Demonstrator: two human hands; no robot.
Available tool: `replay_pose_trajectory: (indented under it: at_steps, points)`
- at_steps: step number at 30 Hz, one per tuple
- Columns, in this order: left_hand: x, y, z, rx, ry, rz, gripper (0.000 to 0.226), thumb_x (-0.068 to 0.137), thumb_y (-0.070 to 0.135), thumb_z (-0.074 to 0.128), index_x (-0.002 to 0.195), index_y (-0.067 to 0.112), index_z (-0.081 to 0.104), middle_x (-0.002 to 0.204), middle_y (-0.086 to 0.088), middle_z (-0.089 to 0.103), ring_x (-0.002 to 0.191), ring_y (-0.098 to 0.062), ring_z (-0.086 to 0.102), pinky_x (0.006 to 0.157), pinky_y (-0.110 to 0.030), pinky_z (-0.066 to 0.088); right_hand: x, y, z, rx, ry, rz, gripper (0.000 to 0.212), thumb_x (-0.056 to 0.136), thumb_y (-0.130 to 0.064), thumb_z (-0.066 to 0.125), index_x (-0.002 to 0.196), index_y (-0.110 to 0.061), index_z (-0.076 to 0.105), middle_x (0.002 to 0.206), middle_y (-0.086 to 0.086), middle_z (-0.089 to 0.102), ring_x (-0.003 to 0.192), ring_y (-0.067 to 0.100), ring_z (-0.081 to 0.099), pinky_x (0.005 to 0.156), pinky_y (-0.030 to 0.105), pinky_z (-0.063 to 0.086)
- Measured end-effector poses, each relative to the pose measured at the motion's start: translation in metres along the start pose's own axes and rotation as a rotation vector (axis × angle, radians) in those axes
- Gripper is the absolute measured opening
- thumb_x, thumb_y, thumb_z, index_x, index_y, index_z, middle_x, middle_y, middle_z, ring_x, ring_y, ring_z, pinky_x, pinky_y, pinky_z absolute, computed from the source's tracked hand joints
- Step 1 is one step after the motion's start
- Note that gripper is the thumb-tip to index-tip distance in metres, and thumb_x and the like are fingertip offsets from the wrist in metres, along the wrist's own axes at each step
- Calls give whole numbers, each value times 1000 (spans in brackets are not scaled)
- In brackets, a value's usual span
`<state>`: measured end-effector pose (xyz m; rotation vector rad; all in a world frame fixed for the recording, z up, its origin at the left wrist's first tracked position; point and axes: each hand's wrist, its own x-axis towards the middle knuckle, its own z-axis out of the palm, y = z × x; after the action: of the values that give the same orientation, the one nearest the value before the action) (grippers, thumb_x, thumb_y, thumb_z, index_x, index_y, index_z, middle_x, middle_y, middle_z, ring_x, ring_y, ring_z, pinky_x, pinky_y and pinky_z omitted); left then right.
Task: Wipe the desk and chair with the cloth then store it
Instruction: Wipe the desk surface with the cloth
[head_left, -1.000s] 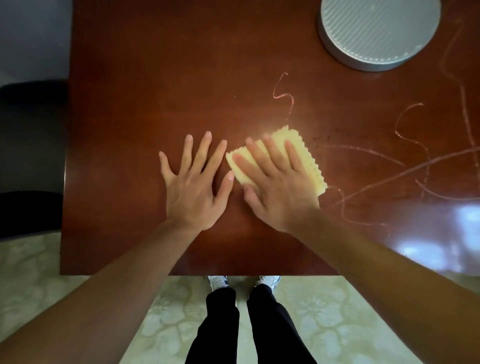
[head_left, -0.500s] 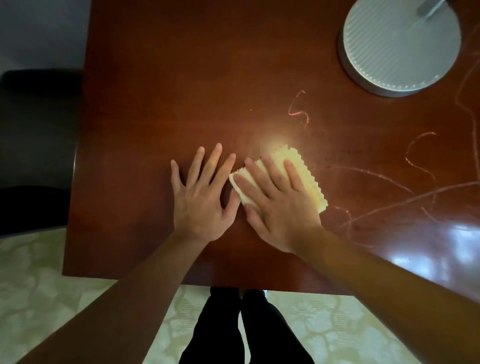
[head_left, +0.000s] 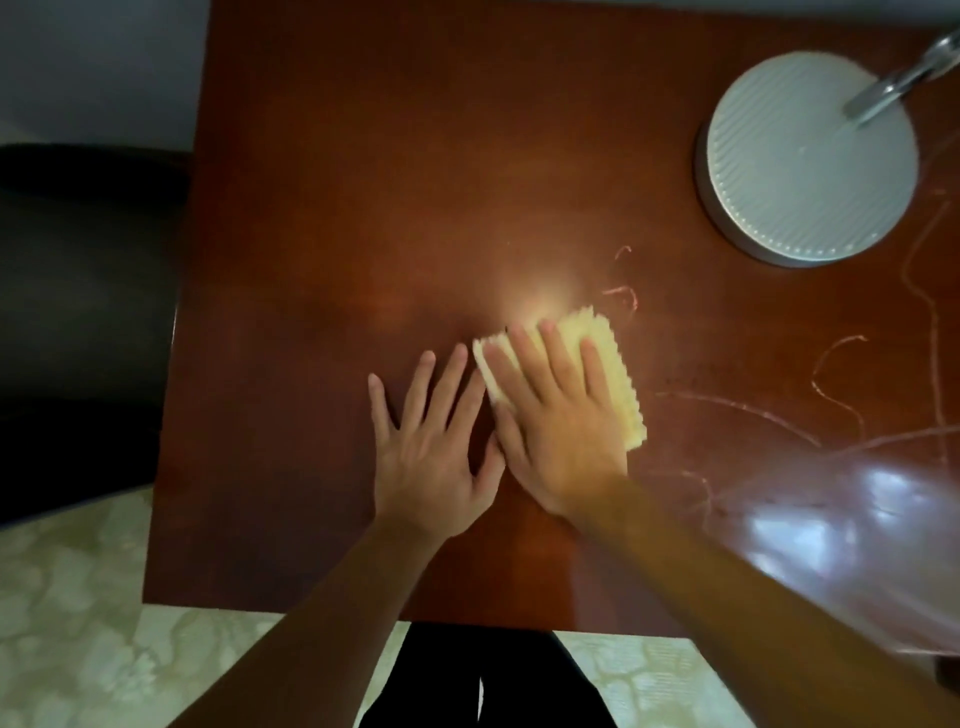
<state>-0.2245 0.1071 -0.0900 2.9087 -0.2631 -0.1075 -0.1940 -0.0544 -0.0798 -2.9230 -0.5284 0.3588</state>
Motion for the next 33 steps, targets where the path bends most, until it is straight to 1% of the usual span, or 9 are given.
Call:
replay_pose_trajectory:
  at_steps: [5, 7, 11, 14, 17, 19, 22, 28, 33]
  points:
    - [1, 1, -1, 3, -3, 6, 64, 91, 46, 48, 148, 16, 47, 161, -3, 32, 150, -28, 24, 113, -71, 16, -9, 4, 5, -32, -55, -7, 56, 103, -41, 22, 158, -27, 19, 166, 1, 13, 153, 25, 3, 122, 53, 6]
    - [1, 1, -1, 3, -4, 3, 65, 90, 46, 49, 148, 16, 47, 161, -3, 32, 150, -28, 25, 113, -71, 16, 16, 8, -1, -32, -47, 14, 56, 103, -41, 21, 158, -29, 18, 166, 1, 12, 153, 25, 2, 123, 50, 2]
    - [2, 1, -1, 16, -60, 0, 68, 89, 47, 47, 150, 17, 44, 162, -3, 30, 150, -29, 23, 113, -72, 15, 99, 21, -19, 13, 50, 182, 58, 103, -41, 16, 158, -26, 15, 166, 3, 8, 153, 26, -1, 122, 51, 0]
    - [3, 1, -1, 27, -74, -3, 68, 89, 47, 47, 150, 18, 42, 161, -4, 30, 149, -30, 25, 112, -73, 16, 144, 24, -29, -1, 22, 227, 57, 103, -41, 13, 159, -27, 8, 167, 1, 0, 153, 25, -8, 122, 52, -3]
    - [2, 1, -1, 13, -67, -5, 68, 89, 47, 48, 150, 19, 42, 161, -3, 30, 149, -29, 25, 113, -72, 16, 126, 22, -28, -7, 30, 89, 55, 105, -39, 17, 158, -27, 12, 167, 1, 4, 153, 25, -6, 122, 51, -2]
    - [2, 1, 0, 4, -36, -5, 67, 88, 47, 50, 149, 19, 44, 161, -1, 30, 150, -28, 25, 114, -71, 16, 82, 20, -19, -21, 42, -17, 54, 105, -38, 24, 158, -27, 19, 166, 1, 11, 153, 25, 0, 122, 51, 2]
    - [0, 0, 2, -21, 18, 2, 65, 88, 45, 53, 147, 18, 47, 160, -1, 32, 150, -27, 26, 114, -70, 16, 12, 22, -4, -45, 13, -61, 54, 104, -39, 26, 156, -26, 25, 165, 2, 16, 153, 26, 4, 122, 54, 8]
    - [0, 1, 0, -20, 1, 8, 65, 90, 44, 51, 149, 18, 45, 161, -2, 31, 151, -27, 23, 114, -70, 15, -9, 26, 4, -54, -3, -59, 55, 102, -42, 27, 155, -28, 28, 164, 2, 18, 153, 26, 6, 122, 55, 10]
    - [-1, 0, 1, -2, -14, 3, 64, 92, 46, 47, 150, 19, 43, 161, -1, 31, 151, -26, 22, 116, -69, 13, 68, 83, -31, 43, 23, 134, 59, 99, -50, 22, 156, -34, 20, 166, 0, 10, 153, 26, -1, 121, 50, -1]
